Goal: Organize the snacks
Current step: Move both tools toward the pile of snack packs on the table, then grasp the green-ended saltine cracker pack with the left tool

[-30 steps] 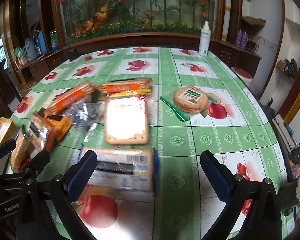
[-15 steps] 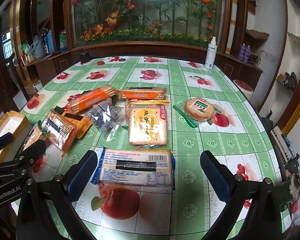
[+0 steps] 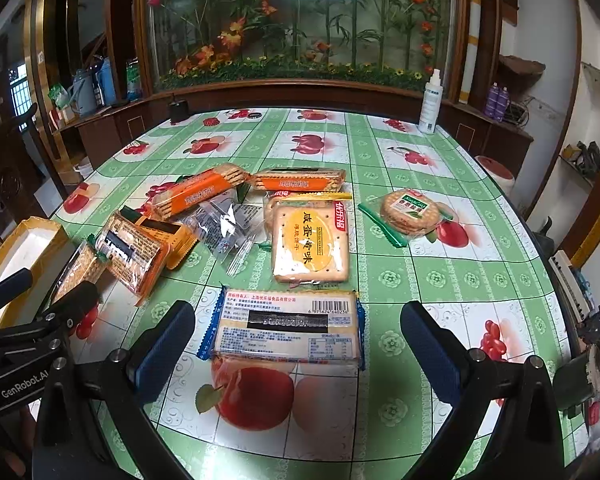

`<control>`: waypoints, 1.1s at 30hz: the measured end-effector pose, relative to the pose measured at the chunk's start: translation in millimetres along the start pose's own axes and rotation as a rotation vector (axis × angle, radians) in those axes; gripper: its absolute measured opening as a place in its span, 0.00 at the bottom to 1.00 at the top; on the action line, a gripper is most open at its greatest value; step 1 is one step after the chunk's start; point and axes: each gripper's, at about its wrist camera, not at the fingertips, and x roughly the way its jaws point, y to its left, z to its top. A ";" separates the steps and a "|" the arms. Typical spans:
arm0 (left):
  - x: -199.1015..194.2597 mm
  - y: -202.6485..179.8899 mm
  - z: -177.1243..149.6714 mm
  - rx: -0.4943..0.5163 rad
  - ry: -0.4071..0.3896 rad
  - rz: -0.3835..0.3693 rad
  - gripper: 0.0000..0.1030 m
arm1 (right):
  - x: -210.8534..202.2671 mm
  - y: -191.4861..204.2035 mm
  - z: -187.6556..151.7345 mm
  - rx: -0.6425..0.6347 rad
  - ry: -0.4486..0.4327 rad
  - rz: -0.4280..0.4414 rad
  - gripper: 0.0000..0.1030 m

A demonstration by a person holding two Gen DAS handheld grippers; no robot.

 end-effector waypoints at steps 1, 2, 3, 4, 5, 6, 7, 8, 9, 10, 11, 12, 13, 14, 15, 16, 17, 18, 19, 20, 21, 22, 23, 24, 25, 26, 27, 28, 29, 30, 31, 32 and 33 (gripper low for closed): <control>0.4 0.2 -0.8 0.000 0.000 -0.001 1.00 | -0.3 0.0 0.0 -0.001 -0.001 0.000 1.00; 0.6 0.8 -1.3 0.000 0.000 -0.001 1.00 | -0.3 -0.2 0.1 -0.002 -0.001 -0.001 1.00; 0.8 0.8 -1.4 0.000 0.000 0.000 1.00 | 0.0 0.0 0.2 -0.002 0.002 0.001 1.00; 0.7 0.9 -1.5 0.000 0.000 0.000 1.00 | 0.5 0.4 0.2 -0.003 0.006 0.002 1.00; 0.8 1.0 -1.7 -0.001 0.000 -0.001 1.00 | 1.1 0.2 0.2 -0.004 0.008 0.003 1.00; 0.9 1.1 -1.7 -0.001 0.000 -0.002 1.00 | 1.5 0.6 -0.2 -0.006 0.010 0.003 1.00; 0.7 0.8 -1.7 0.000 -0.002 -0.001 1.00 | 2.0 0.8 -0.4 -0.008 0.012 0.005 1.00; 0.8 0.8 -1.5 0.001 -0.001 0.000 1.00 | 2.6 1.1 -0.7 -0.009 0.015 0.006 1.00; 1.3 0.7 -1.5 0.002 0.002 0.001 1.00 | 3.4 1.1 -0.3 -0.010 0.018 0.006 1.00; 1.5 1.1 -1.8 0.003 0.004 0.001 1.00 | 3.7 1.0 -0.3 -0.011 0.019 0.006 1.00; 2.4 2.8 -2.4 0.004 0.004 0.002 1.00 | 3.9 0.9 -0.3 -0.011 0.019 0.007 1.00; 2.8 3.7 -2.8 0.003 0.004 0.002 1.00 | 4.3 0.8 0.1 -0.010 0.020 0.010 1.00; 2.9 3.5 -2.6 0.002 0.005 0.002 1.00 | 4.5 0.7 0.3 -0.010 0.021 0.012 1.00; 3.2 3.5 -2.7 0.003 0.005 0.002 1.00 | 5.0 0.8 0.5 -0.011 0.023 0.014 1.00; 4.6 4.1 -2.7 0.003 0.010 0.003 1.00 | 5.7 0.8 0.6 -0.013 0.024 0.014 1.00; 5.4 4.6 -2.8 0.002 0.011 0.003 1.00 | 6.1 1.0 0.7 -0.015 0.025 0.012 1.00; 6.2 5.3 -3.1 0.002 0.013 0.001 1.00 | 6.5 1.3 0.8 -0.018 0.027 0.011 1.00; 7.7 5.9 -2.8 0.002 0.015 0.001 1.00 | 7.3 1.5 0.9 -0.021 0.029 0.010 1.00; 8.8 6.6 -3.0 0.004 0.017 0.000 1.00 | 7.7 1.3 0.7 -0.022 0.029 0.010 1.00; 9.9 7.8 -3.0 0.007 0.022 -0.003 1.00 | 7.8 1.1 0.4 -0.023 0.029 0.009 1.00; 10.5 8.5 -3.0 0.011 0.026 -0.010 1.00 | 8.0 1.2 0.4 -0.024 0.031 0.011 1.00; 10.8 9.7 -2.7 0.019 0.031 -0.024 1.00 | 8.4 1.1 0.3 -0.025 0.033 0.012 1.00; 11.1 11.2 -2.6 0.033 0.035 -0.041 1.00 | 8.7 0.8 0.2 -0.028 0.035 0.012 1.00; 11.7 14.4 -2.1 0.053 0.040 -0.052 1.00 | 8.8 0.2 -0.4 -0.032 0.037 0.010 1.00; 12.6 18.6 -1.4 0.071 0.046 -0.050 1.00 | 8.8 -0.4 -1.0 -0.036 0.038 0.008 1.00; 12.9 21.3 -1.2 0.079 0.049 -0.049 1.00 | 8.8 -1.2 -1.5 -0.037 0.038 0.009 1.00; 13.8 26.0 -0.5 0.086 0.055 -0.055 1.00 | 9.3 -2.2 -1.6 -0.034 0.038 0.011 1.00; 15.0 29.5 0.4 0.088 0.064 -0.068 1.00 | 10.0 -3.2 -1.6 -0.028 0.038 0.015 1.00; 17.4 34.5 2.2 0.083 0.081 -0.084 1.00 | 11.0 -4.1 -1.6 -0.022 0.039 0.022 1.00; 18.9 37.0 3.4 0.078 0.092 -0.090 1.00 | 13.0 -5.5 -1.5 -0.012 0.043 0.031 1.00; 20.6 40.1 5.1 0.071 0.104 -0.096 1.00 | 14.4 -6.0 -1.3 -0.007 0.046 0.036 1.00; 21.3 42.1 6.3 0.065 0.111 -0.099 1.00 | 15.6 -6.2 -1.2 -0.004 0.048 0.041 1.00; 21.3 44.6 8.0 0.058 0.115 -0.102 1.00 | 17.1 -5.1 -0.8 -0.003 0.051 0.056 1.00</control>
